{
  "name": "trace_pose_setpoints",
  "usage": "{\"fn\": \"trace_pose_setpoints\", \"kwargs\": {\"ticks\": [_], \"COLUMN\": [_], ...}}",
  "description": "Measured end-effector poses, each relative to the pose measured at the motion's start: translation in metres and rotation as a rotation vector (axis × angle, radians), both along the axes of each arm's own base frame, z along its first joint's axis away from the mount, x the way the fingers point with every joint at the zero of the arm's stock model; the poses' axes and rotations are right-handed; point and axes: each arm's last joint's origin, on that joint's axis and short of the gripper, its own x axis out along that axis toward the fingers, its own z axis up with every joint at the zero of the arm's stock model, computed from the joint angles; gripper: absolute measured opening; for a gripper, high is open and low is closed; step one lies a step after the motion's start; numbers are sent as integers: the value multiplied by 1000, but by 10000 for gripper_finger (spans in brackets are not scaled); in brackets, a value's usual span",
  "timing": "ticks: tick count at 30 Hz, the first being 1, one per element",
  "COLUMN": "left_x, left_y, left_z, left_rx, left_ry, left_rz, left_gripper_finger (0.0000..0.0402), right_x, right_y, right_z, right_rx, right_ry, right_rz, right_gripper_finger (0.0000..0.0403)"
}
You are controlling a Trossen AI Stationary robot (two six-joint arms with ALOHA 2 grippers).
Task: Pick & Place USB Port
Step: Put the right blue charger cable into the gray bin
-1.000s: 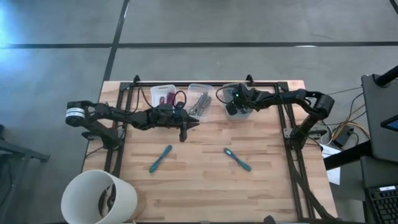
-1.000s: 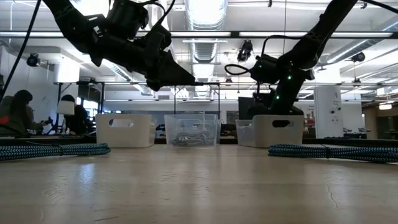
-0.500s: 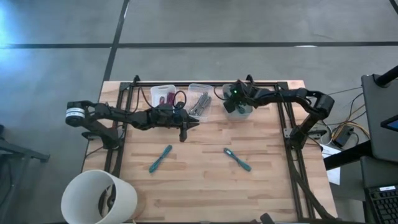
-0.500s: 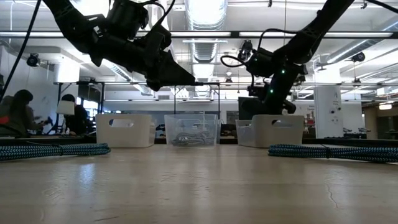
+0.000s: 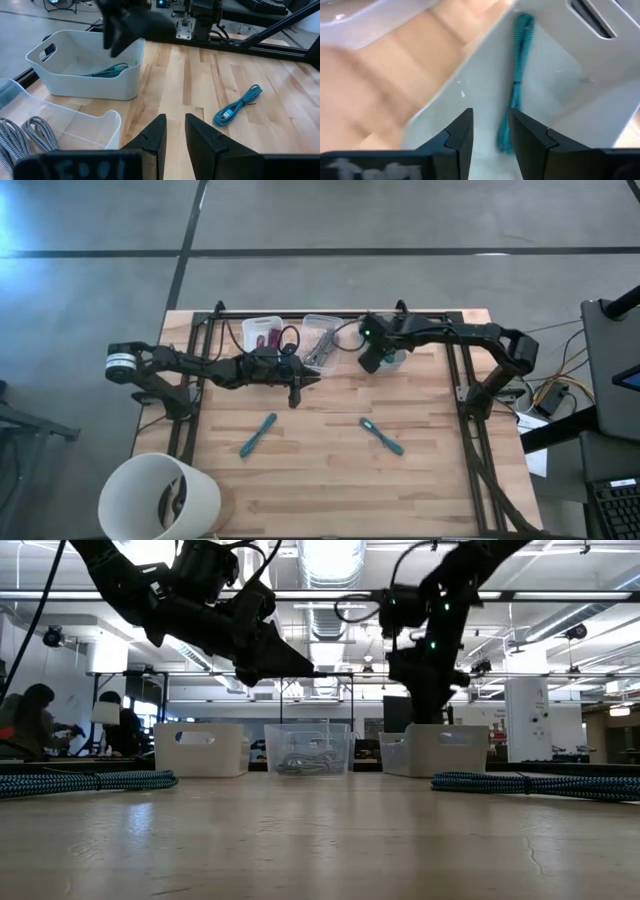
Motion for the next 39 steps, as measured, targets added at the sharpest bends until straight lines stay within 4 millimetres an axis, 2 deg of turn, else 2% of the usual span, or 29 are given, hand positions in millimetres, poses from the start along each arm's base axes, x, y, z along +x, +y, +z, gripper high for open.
{"fn": "trace_pose_setpoints", "kwargs": {"ticks": [6, 10, 16, 21, 26, 35, 39], "left_x": [0, 0, 0, 0, 0, 0, 0], "left_y": [0, 0, 0, 0, 0, 0, 0], "left_z": [0, 0, -1, -1, -1, -1, -1], "left_rx": [-15, -23, -25, -28, -30, -44, -45], "left_ry": [-1, 0, 1, 1, 1, -1, -1], "left_rz": [4, 6, 7, 7, 8, 12, 12], "left_gripper_finger": [74, 74, 74, 74, 74, 74, 74], "right_x": [11, 12, 10, 4, -6, -13, -14], "right_y": [43, 79, 128, 159, 176, 182, 187], "right_z": [21, 27, 19, 6, -9, -38, -43], "right_rx": [25, 36, 120, 214, 266, 340, 377], "right_ry": [5, 6, 0, 25, 55, -6, -21], "right_rz": [107, 194, 276, 311, 250, 166, 192], "right_gripper_finger": [111, 118, 130, 137, 142, 141, 140]}}
